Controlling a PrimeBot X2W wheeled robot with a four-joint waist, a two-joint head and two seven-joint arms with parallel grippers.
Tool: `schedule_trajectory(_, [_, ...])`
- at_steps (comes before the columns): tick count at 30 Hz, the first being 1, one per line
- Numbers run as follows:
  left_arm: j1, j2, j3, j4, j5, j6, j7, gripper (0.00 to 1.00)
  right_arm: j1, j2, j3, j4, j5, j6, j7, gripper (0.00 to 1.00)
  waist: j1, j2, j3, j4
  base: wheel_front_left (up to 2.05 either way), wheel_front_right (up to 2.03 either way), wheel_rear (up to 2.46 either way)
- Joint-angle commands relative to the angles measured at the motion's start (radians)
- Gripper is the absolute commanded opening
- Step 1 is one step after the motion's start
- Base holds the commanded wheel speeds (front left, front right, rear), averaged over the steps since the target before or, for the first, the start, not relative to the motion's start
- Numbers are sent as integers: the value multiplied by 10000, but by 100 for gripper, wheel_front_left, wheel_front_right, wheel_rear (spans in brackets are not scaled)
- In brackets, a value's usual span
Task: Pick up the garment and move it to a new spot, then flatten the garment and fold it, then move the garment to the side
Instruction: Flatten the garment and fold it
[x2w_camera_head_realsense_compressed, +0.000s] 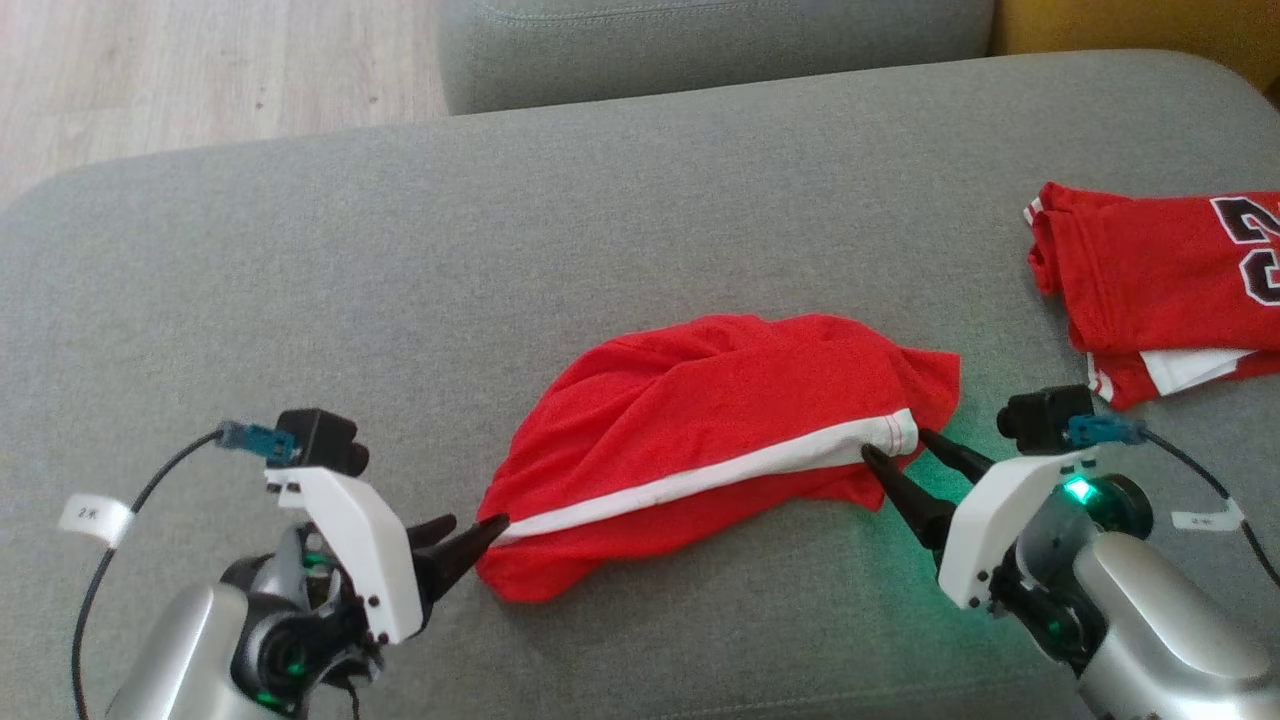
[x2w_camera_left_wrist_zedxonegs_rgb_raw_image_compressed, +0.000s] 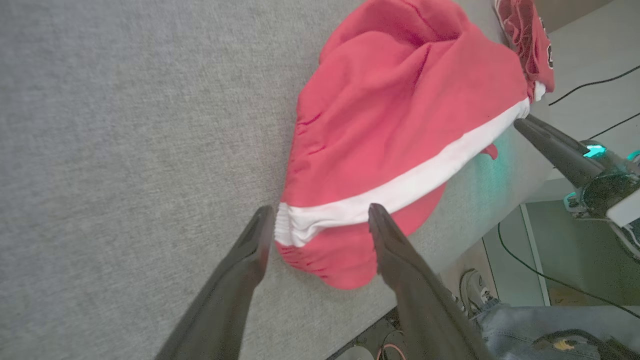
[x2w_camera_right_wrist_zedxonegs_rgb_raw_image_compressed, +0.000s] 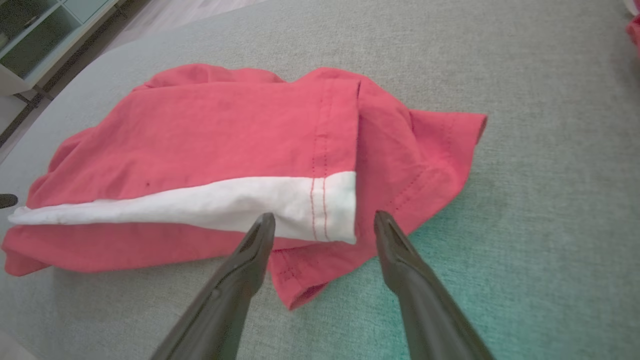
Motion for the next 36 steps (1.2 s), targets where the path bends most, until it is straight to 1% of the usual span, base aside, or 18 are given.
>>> schedule_trajectory(1, [-712, 331, 324, -190, -104, -73, 166, 100, -433, -180, 189, -213, 103, 67, -164, 100, 0, 0, 23, -12, 0, 0, 0])
schedule_trajectory(3, [-868, 432, 243, -32, -108, -102, 261, 100, -523, -167, 339, -142, 210, 67, -232, 100, 0, 0, 55, -41, 0, 0, 0])
schedule_trajectory(8, [-1112, 472, 32, 367, -559, -159, 797, 100, -830, -159, 802, 54, 523, 67, -342, 100, 0, 0, 246, -113, 0, 0, 0])
schedule_trajectory(12, [-1160, 444, 1, 502, -862, -182, 927, 100, -974, -153, 1034, 146, 699, 67, -407, 100, 0, 0, 338, -147, 0, 0, 0])
schedule_trajectory(17, [-1258, 435, -42, 781, -1053, -204, 798, 100, -1175, -184, 1385, 300, 954, 67, -600, 100, 0, 0, 464, -169, 0, 0, 0])
schedule_trajectory(18, [-1280, 417, -59, 831, -1125, -209, 789, 95, -1207, -191, 1459, 321, 1020, 67, -629, 89, 0, 0, 485, -167, 0, 0, 0])
schedule_trajectory(19, [-1302, 411, -81, 868, -1184, -213, 778, 65, -1238, -204, 1536, 341, 1084, 67, -654, 67, 0, 0, 503, -165, 0, 0, 0])
schedule_trajectory(20, [-1322, 415, -108, 896, -1221, -216, 754, 43, -1268, -223, 1610, 354, 1144, 67, -688, 43, 0, 0, 515, -163, 0, 0, 0])
schedule_trajectory(21, [-1342, 427, -139, 916, -1244, -220, 723, 0, -1297, -246, 1696, 349, 1205, 67, -728, 0, 0, 0, 525, -160, 0, 0, 0])
schedule_trajectory(26, [-1360, 478, -276, 873, -1484, -231, 508, 0, -1424, -423, 2045, 292, 1478, 67, -1133, 0, 0, 0, 477, -146, 0, 0, 0])
schedule_trajectory(32, [-1402, 680, -413, 499, -1685, -235, -111, 0, -1585, -702, 2216, 167, 1571, 67, -1872, 0, 0, 0, 307, -133, 0, 0, 0])
schedule_trajectory(36, [-1692, 746, -370, 168, -1706, -236, -738, 0, -1823, -903, 2231, -190, 1657, 67, -2299, 0, 0, 0, 378, -137, 0, 0, 0])
